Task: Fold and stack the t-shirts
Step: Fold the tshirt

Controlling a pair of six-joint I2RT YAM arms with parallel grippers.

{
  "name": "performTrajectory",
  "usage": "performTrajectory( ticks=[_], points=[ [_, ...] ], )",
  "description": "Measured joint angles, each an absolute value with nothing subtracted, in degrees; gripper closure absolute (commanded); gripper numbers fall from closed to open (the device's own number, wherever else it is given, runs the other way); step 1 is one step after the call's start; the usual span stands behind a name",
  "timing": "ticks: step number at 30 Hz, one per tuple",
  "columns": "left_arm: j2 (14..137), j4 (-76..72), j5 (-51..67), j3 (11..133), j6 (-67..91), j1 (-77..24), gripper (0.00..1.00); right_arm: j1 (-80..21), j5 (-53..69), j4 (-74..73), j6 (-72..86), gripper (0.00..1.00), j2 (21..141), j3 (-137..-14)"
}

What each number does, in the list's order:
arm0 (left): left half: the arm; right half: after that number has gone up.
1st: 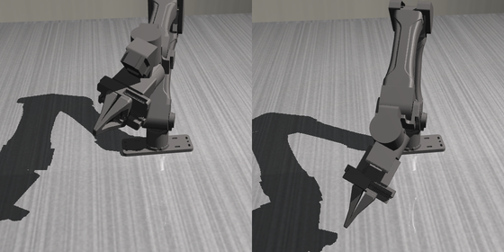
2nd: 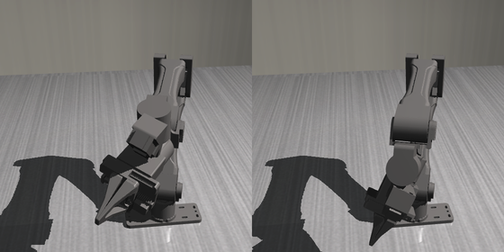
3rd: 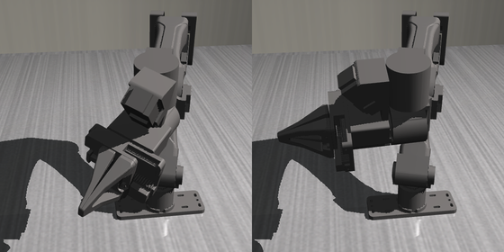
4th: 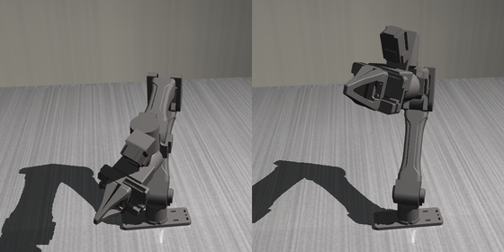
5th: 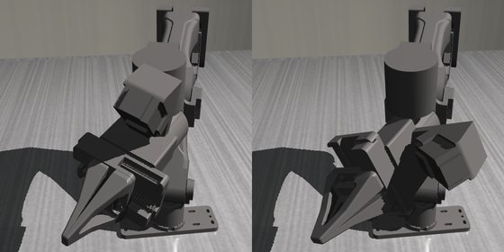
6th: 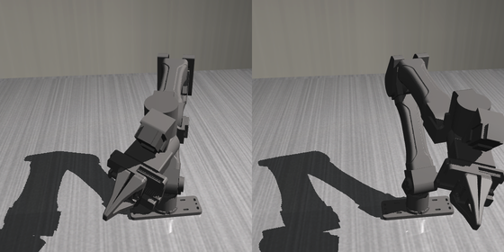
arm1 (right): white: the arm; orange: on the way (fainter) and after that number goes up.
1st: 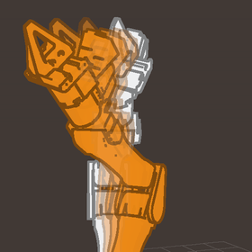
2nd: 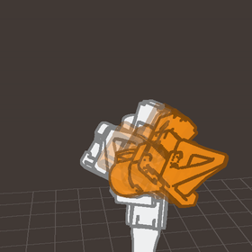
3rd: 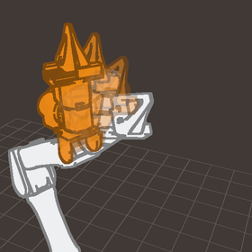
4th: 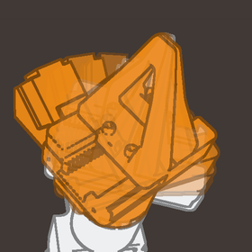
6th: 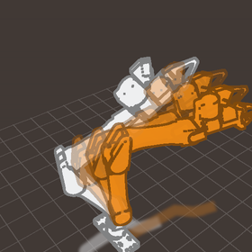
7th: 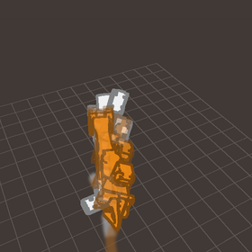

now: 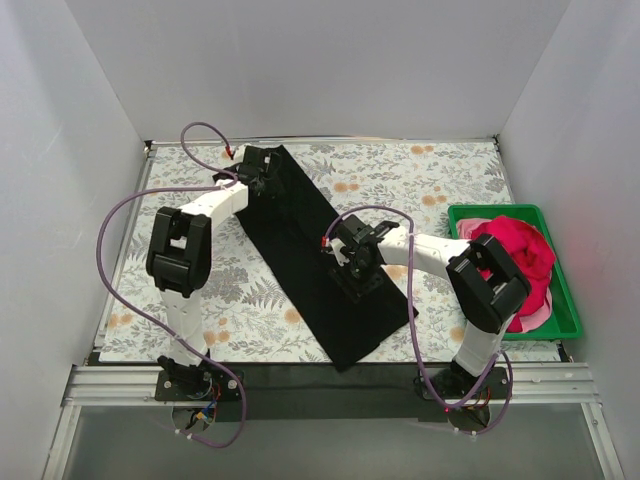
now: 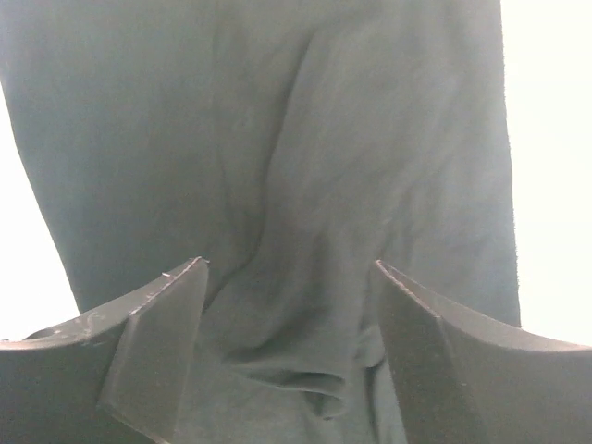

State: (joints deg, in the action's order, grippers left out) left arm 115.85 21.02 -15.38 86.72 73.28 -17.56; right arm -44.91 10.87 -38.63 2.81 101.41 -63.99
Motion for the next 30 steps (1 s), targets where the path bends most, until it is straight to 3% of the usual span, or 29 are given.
performTrajectory(
  ticks=[10, 17, 26, 30],
  points=[
    [124.2, 22.4, -16.0, 91.0, 72.0, -18.0, 0.37, -51.1, 18.1, -37.1, 4.1, 0.49, 101.8, -63.6],
    [130.7, 21.4, -15.2, 100.4, 65.7, -18.0, 0.34, -58.5, 26.9, -37.1, 4.1, 0.48, 110.5, -73.5],
    [129.2, 17.7, -12.0, 98.1, 62.8, -18.0, 0.29, -56.6, 28.6, -38.3, 4.2, 0.49, 113.2, -80.8],
    [121.5, 18.1, -14.2, 90.9, 63.8, -17.9, 0.3, -48.8, 28.1, -38.5, 4.2, 0.5, 112.1, -85.3]
  ],
)
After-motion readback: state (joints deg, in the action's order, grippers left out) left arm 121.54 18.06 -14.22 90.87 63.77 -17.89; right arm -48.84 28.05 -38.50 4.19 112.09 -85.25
